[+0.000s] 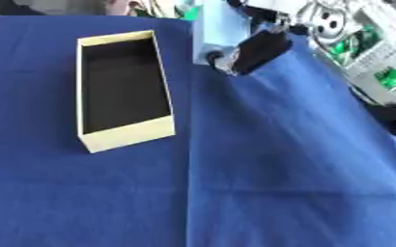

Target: Pick up objects on the table and place them in the box.

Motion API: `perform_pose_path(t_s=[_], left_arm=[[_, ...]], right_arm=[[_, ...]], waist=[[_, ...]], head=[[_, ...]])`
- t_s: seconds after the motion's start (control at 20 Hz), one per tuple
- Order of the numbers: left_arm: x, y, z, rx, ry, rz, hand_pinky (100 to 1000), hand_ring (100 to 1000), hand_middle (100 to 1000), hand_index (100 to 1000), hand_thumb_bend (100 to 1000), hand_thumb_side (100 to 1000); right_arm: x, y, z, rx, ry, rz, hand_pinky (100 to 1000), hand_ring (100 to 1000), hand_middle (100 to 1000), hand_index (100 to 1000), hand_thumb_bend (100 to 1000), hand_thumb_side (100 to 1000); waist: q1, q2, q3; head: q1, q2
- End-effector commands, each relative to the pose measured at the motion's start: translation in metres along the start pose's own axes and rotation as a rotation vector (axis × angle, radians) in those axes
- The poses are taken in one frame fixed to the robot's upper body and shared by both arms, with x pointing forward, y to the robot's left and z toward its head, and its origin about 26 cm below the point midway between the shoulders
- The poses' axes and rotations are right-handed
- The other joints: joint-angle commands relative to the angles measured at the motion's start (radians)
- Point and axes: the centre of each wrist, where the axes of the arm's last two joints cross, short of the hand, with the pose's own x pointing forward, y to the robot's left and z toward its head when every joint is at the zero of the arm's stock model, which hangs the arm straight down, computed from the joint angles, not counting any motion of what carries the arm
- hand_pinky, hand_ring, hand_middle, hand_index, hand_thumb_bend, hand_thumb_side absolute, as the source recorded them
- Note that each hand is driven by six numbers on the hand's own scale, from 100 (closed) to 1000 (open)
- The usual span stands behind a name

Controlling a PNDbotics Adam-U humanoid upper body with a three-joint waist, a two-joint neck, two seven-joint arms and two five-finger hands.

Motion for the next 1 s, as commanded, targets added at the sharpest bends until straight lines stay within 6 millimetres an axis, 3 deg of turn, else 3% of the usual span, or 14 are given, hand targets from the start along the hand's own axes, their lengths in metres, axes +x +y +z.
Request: perform_pose_path(t_s=[0.05, 0.4, 1.0], left_arm=[[0.007, -0.001, -0.008, -0.022, -0.038, 0.012, 487, 730, 627, 729, 100, 712], [0.009, -0.005, -0.01, -0.037, -0.055, 0.034, 487, 728, 627, 730, 100, 709], [0.009, -0.007, -0.009, -0.047, -0.048, 0.049, 487, 731, 627, 730, 100, 712]], right_arm=[[0.012, -0.01, -0.003, 0.069, 0.027, -0.031, 769, 853, 771, 795, 100, 320], [0.032, -0.011, -0.044, 0.132, 0.002, -0.038, 770, 837, 704, 766, 100, 350], [0.041, 0.007, -0.096, 0.21, 0.007, -0.043, 769, 836, 702, 766, 100, 354]], waist=[[0.002, -0.022, 0.006], [0.003, -0.018, 0.034], [-0.011, -0.008, 0.067]], head=[[-0.014, 0.001], [-0.081, 0.001], [-0.109, 0.002]])
